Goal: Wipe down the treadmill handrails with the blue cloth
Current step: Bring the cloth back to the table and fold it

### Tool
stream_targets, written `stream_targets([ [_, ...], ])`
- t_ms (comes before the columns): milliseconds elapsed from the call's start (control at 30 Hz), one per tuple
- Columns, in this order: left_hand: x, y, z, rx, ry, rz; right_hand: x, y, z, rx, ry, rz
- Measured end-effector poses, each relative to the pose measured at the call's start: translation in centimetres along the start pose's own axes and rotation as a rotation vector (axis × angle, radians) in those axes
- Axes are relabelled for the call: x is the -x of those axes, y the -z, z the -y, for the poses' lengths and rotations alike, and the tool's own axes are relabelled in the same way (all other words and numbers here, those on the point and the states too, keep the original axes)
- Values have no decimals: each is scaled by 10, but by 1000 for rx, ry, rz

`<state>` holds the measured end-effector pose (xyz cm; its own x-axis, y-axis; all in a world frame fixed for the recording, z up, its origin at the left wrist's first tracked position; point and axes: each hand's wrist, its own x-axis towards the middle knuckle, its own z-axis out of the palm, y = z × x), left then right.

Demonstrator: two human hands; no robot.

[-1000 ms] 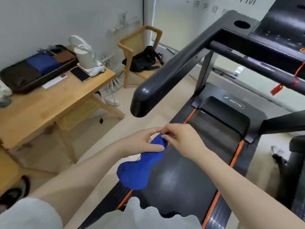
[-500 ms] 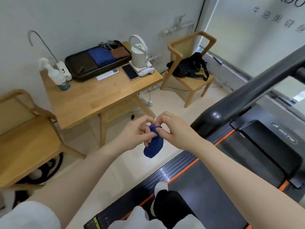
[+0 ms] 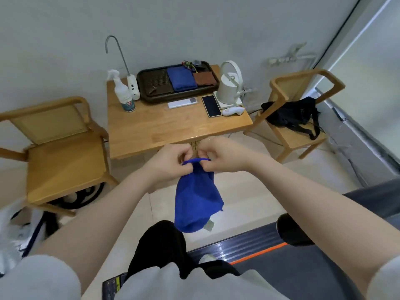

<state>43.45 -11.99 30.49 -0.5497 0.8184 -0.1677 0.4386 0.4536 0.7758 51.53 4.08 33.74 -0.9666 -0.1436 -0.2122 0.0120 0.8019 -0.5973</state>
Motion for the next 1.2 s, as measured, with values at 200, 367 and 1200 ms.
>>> stream_targets([
  [200,-41,43,42,-187,2,-32,-68,12,-20,-332,-73,-22],
  [367,-111,53,134,-136,50,-93,-150,-4,-78,-49,-117,-79],
  [1200,-265,192,376,-175,44,-384,-401,-14,-185,185,-431,-28],
])
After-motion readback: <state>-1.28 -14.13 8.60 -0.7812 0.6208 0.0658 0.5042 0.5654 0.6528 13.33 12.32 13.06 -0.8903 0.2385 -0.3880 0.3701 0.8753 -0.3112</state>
